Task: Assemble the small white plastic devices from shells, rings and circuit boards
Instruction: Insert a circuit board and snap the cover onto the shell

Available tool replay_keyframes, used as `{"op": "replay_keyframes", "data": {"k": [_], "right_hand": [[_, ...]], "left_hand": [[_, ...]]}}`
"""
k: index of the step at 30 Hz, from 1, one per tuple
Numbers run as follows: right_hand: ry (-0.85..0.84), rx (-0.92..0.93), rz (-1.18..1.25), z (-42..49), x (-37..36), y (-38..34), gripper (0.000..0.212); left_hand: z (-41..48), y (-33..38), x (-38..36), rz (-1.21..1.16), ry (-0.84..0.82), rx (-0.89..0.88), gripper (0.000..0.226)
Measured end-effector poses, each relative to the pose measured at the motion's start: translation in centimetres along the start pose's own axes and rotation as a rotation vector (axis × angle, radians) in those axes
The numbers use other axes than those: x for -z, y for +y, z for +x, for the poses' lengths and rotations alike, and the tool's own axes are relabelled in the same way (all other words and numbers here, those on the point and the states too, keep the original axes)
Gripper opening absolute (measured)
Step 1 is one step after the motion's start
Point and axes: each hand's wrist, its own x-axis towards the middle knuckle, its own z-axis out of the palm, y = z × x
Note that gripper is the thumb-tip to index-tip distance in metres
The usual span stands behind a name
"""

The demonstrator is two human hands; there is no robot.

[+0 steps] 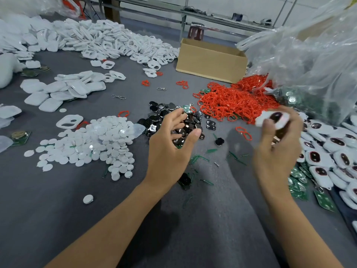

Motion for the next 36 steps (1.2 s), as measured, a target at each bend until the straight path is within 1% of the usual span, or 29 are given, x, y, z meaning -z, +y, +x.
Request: {"op": "replay_keyframes", "data": {"k": [1,2,4,5,6,7,9,11,13,14,17,18,19,21,22,24,25,26,27,29,32,36], "right_hand": [[-0.040,0.075,-0.016,-0.1,0.1,0.0,0.021],[-0.192,0.104,-0.052,-0.3,-0.1,0.1,0.017],[-0.638,0.069,-0.299,-1.7,-0.9,0.2,0.016],[-0.720,0.062,-0.404,-2.0,-1.1,0.7,0.019],[-0.690,0.056,-0.440,-2.1,-1.1,1.0,0.022],[-0.616,0.048,-0.403,-1.9,-1.0,0.9,0.023],[-0.491,0.036,-0.253,-1.3,-0.5,0.0,0.025],[-0.463,0.033,-0.142,-1.0,-0.3,-0.4,0.029],[-0.440,0.063,-0.133,-1.1,-0.3,-0.7,0.033],[-0.463,0.083,-0.168,-1.1,-0.3,-0.6,0.034],[-0.711,0.059,-0.417,-1.9,-0.8,0.3,0.034],[-0.737,0.040,-0.448,-2.1,-0.9,0.6,0.035],[-0.728,0.039,-0.431,-2.2,-1.0,0.7,0.035],[-0.669,0.042,-0.252,-2.1,-1.0,0.3,0.028],[-0.652,-0.002,-0.088,-1.9,-1.0,0.0,0.023],[-0.686,-0.222,0.322,-1.7,-1.1,-0.8,0.017],[-0.710,-0.357,0.495,-1.8,-1.2,-1.3,0.019],[-0.730,-0.463,0.615,-1.9,-1.2,-1.5,0.021],[-0.748,-0.516,0.676,-2.0,-1.2,-1.7,0.022],[-0.793,-0.498,0.692,-1.9,-1.2,-1.9,0.022],[-0.836,-0.412,0.594,-2.0,-1.2,-1.6,0.023],[-0.812,-0.345,0.452,-2.2,-1.4,-1.4,0.034]], "left_hand": [[0.0,0.1,0.0,-0.009,0.014,0.005,0.049],[0.0,0.1,-0.1,-0.016,0.024,0.007,0.048],[-0.1,0.1,0.0,-0.035,0.038,0.013,0.047],[-0.1,0.1,0.0,-0.046,0.045,0.017,0.046],[-0.1,0.1,0.1,-0.054,0.050,0.021,0.045],[-0.1,0.1,0.1,-0.059,0.058,0.022,0.045],[-0.1,0.0,0.1,-0.059,0.058,0.022,0.044],[-0.1,0.0,0.1,-0.055,0.049,0.021,0.043],[-0.1,-0.1,0.1,-0.050,0.036,0.021,0.041],[-0.1,-0.1,0.1,-0.050,0.032,0.021,0.040],[0.0,-0.1,0.2,-0.062,0.047,0.030,0.038],[0.0,0.0,0.2,-0.059,0.049,0.033,0.038],[0.0,0.1,0.2,-0.053,0.051,0.032,0.038],[0.0,0.1,0.2,-0.044,0.046,0.033,0.038],[0.0,0.0,0.2,-0.043,0.041,0.037,0.036],[0.0,-0.1,0.2,-0.032,0.039,0.043,0.030],[0.0,-0.2,0.2,-0.022,0.039,0.047,0.027],[0.1,-0.3,0.2,-0.015,0.040,0.051,0.025],[0.1,-0.3,0.1,-0.013,0.040,0.055,0.024],[0.1,-0.3,0.1,-0.014,0.037,0.058,0.023],[0.1,-0.3,0.1,-0.014,0.037,0.057,0.021],[0.1,-0.3,-0.1,-0.032,0.034,0.058,0.019]]}}
